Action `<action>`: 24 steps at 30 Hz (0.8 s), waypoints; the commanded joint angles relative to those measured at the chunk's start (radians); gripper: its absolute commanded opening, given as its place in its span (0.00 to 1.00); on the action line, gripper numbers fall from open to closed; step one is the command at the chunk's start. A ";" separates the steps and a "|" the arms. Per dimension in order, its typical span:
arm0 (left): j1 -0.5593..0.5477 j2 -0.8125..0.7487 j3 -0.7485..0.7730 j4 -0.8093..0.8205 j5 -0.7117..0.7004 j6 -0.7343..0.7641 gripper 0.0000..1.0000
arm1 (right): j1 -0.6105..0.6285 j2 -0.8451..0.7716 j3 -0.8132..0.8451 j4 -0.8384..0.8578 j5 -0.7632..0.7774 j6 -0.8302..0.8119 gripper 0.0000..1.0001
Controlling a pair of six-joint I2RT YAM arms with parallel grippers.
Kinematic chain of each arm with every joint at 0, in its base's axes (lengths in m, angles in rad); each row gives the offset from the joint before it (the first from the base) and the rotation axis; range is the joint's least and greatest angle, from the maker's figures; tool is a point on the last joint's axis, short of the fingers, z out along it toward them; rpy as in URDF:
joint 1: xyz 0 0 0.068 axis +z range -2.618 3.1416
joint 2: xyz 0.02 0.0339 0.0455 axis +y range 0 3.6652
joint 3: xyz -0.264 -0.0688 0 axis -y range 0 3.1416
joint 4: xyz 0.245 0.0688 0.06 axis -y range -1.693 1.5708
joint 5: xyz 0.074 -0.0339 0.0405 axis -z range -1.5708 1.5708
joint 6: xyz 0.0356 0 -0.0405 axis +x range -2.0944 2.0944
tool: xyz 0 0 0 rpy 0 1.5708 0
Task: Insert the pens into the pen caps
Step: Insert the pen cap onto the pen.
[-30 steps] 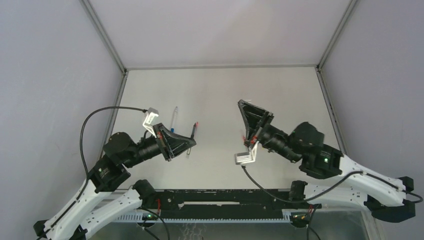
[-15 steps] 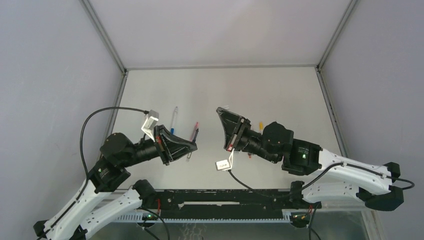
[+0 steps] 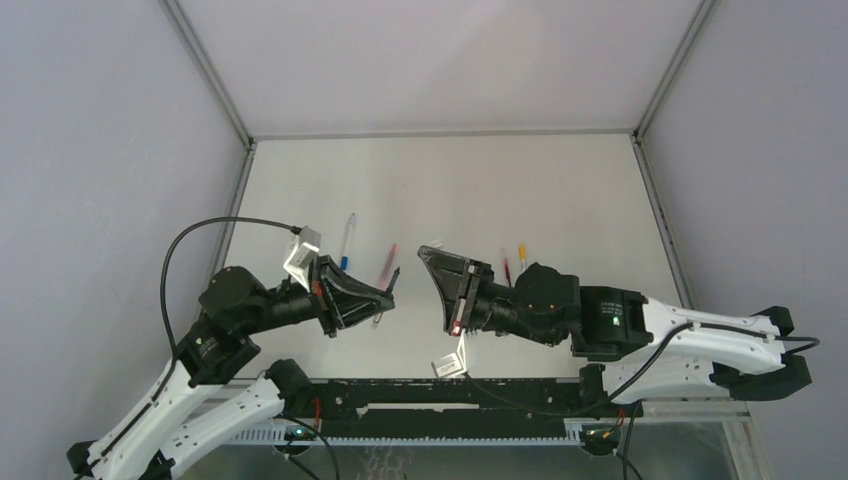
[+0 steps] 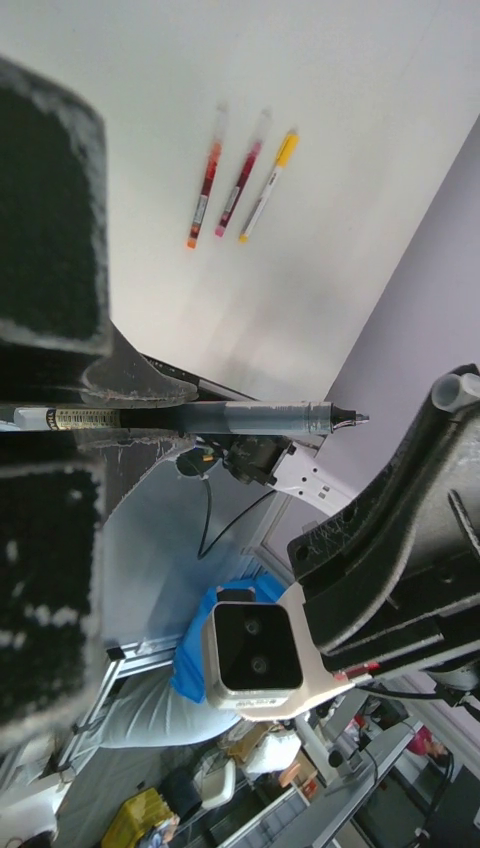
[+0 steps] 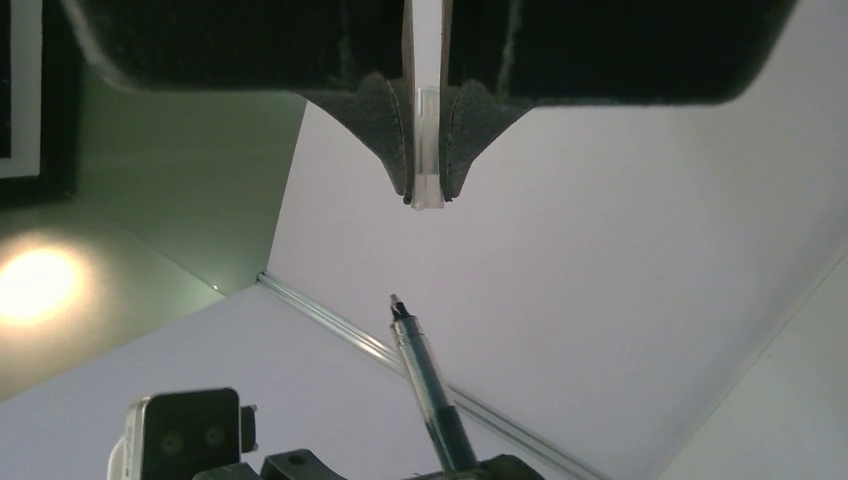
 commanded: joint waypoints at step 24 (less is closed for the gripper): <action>0.004 0.063 0.062 -0.055 0.186 0.143 0.00 | 0.112 -0.055 0.060 -0.208 0.057 -0.255 0.00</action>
